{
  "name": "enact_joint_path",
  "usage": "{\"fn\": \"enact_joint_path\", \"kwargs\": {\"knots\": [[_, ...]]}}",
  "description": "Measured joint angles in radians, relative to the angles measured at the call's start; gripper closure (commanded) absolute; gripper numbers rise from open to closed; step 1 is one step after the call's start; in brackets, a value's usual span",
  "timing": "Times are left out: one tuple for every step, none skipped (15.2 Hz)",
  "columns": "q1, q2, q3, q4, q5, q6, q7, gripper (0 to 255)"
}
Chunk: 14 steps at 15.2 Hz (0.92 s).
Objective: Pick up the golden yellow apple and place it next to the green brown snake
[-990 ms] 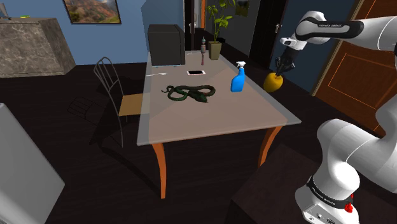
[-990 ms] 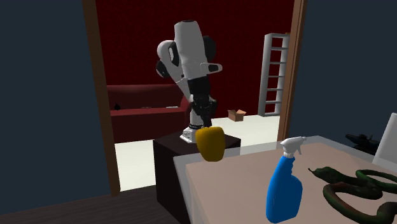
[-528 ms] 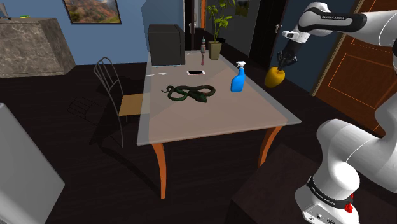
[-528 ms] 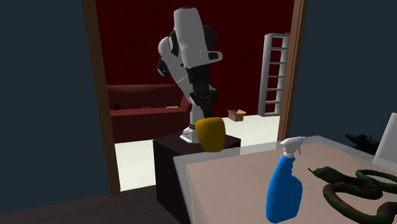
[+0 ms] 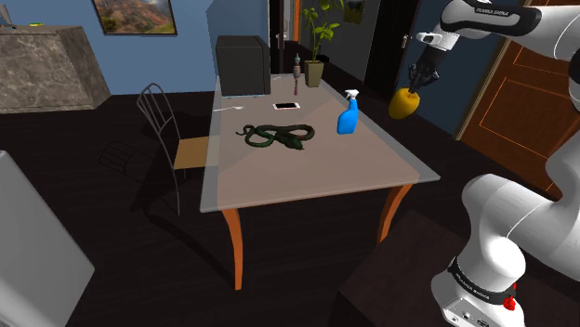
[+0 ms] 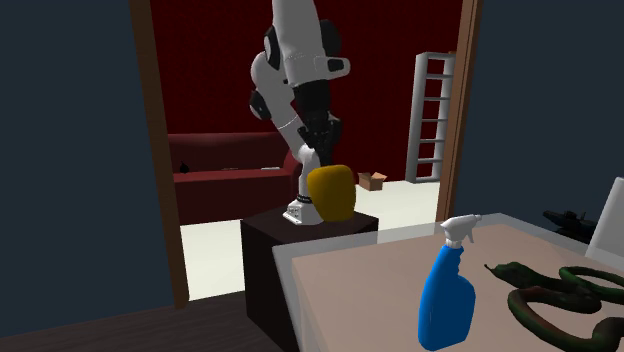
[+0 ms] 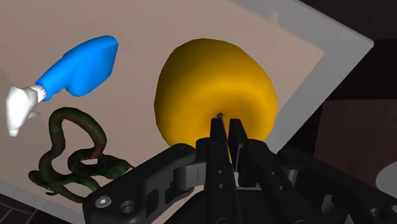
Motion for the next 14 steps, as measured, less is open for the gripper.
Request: {"fn": "enact_joint_path", "kwargs": {"knots": [[0.006, 0.002, 0.000, 0.012, 0.002, -0.010, 0.001, 255], [0.008, 0.005, 0.001, 0.022, 0.004, -0.020, 0.001, 255], [0.017, 0.007, -0.001, 0.041, 0.006, -0.034, -0.001, 255], [0.020, 0.009, -0.001, 0.050, 0.007, -0.043, 0.000, 255], [0.031, 0.008, -0.004, 0.054, 0.007, -0.042, 0.005, 255], [0.045, 0.010, -0.007, 0.049, 0.007, -0.035, 0.019, 255], [0.072, 0.005, -0.019, 0.047, 0.002, -0.022, 0.034, 255], [0.096, 0.005, -0.026, 0.046, 0.000, -0.015, 0.052, 255], [0.128, 0.003, -0.037, 0.055, -0.003, -0.011, 0.069, 255], [0.156, -0.001, -0.049, 0.054, -0.008, 0.001, 0.086, 255], [0.179, -0.004, -0.057, 0.048, -0.012, 0.014, 0.104, 255], [0.212, -0.008, -0.070, 0.051, -0.018, 0.023, 0.123, 255], [0.233, -0.012, -0.077, 0.040, -0.023, 0.041, 0.142, 255], [0.261, -0.020, -0.091, 0.040, -0.030, 0.053, 0.157, 255]]}}
